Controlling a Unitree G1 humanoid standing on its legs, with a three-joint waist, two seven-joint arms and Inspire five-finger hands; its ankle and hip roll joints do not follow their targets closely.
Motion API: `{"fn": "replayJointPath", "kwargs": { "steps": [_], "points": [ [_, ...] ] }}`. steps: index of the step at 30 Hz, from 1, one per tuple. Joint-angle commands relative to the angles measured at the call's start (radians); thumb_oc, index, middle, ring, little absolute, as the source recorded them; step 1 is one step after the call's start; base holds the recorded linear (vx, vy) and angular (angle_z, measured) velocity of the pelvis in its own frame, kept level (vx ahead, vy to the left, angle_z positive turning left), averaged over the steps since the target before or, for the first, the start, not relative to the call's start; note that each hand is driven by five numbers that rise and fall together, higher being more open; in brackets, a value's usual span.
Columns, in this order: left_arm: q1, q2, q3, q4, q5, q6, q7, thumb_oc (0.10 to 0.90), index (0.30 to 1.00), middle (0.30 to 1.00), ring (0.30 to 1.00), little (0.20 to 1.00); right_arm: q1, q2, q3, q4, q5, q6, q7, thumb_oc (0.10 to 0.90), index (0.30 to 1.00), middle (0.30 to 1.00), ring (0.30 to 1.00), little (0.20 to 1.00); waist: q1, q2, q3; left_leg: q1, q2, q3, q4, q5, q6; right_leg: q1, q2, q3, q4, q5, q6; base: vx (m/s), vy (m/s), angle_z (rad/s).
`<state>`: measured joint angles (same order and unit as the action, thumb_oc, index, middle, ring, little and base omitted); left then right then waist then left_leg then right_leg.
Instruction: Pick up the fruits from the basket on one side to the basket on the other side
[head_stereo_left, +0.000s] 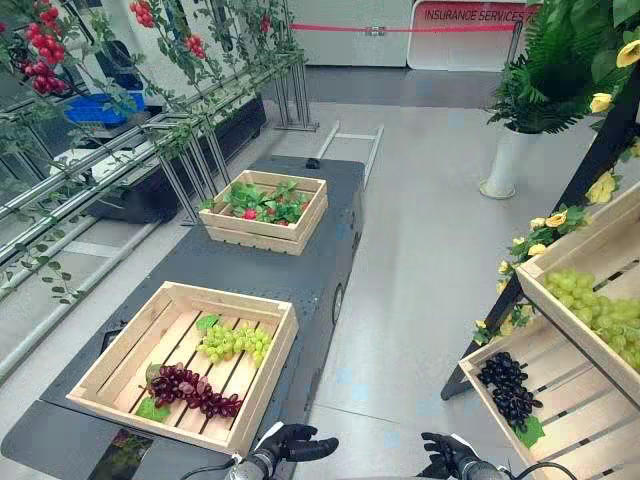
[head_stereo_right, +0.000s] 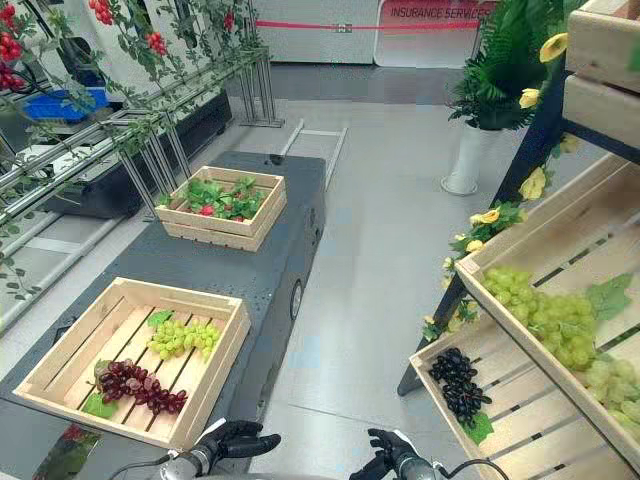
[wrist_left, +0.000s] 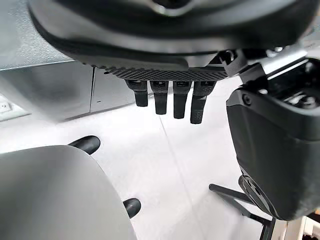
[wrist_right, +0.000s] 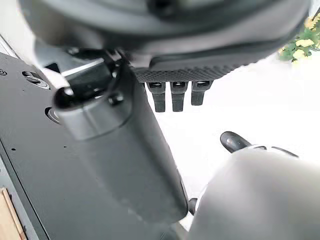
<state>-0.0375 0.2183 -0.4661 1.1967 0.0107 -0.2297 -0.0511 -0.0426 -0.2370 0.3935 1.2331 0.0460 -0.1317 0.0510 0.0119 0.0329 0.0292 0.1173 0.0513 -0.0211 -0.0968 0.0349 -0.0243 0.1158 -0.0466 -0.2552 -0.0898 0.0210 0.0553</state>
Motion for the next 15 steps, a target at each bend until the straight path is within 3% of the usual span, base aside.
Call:
{"fn": "replayJointPath", "kwargs": {
  "steps": [1, 7, 15],
  "points": [
    [-0.069, -0.029, -0.038, 0.04, 0.04, -0.083, 0.01, 0.8, 0.9, 0.9, 0.9, 0.9, -0.056, 0.04, 0.024, 0.042, -0.019, -0.045, 0.025, 0.8, 0.9, 0.9, 0.9, 0.9, -0.016, -0.033, 0.047, 0.006, -0.067, 0.054, 0.01, -0.078, 0.046, 0.031, -0.024, 0.065, 0.003, -0.029, 0.005, -0.28, 0.094, 1.46],
    [-0.07, -0.032, -0.026, 0.033, -0.038, -0.074, 0.004, 0.8, 0.9, 0.9, 0.9, 0.9, -0.064, 0.029, 0.027, 0.058, -0.055, -0.019, 0.014, 0.8, 0.9, 0.9, 0.9, 0.9, -0.008, -0.033, 0.05, 0.014, -0.067, 0.04, 0.01, -0.081, 0.047, 0.042, -0.023, 0.059, 0.003, -0.033, 0.002, 0.0, 0.0, 0.0],
    [-0.092, -0.037, -0.063, 0.016, 0.003, -0.087, 0.025, 0.8, 0.9, 0.9, 0.9, 0.9, -0.112, 0.02, 0.053, 0.031, -0.031, -0.018, 0.021, 0.8, 0.9, 0.9, 0.9, 0.9, 0.007, -0.023, 0.075, 0.002, -0.067, 0.026, 0.01, -0.079, 0.049, 0.027, -0.027, 0.044, 0.018, -0.039, -0.002, -0.03, 0.01, 0.01]
  ]
}}
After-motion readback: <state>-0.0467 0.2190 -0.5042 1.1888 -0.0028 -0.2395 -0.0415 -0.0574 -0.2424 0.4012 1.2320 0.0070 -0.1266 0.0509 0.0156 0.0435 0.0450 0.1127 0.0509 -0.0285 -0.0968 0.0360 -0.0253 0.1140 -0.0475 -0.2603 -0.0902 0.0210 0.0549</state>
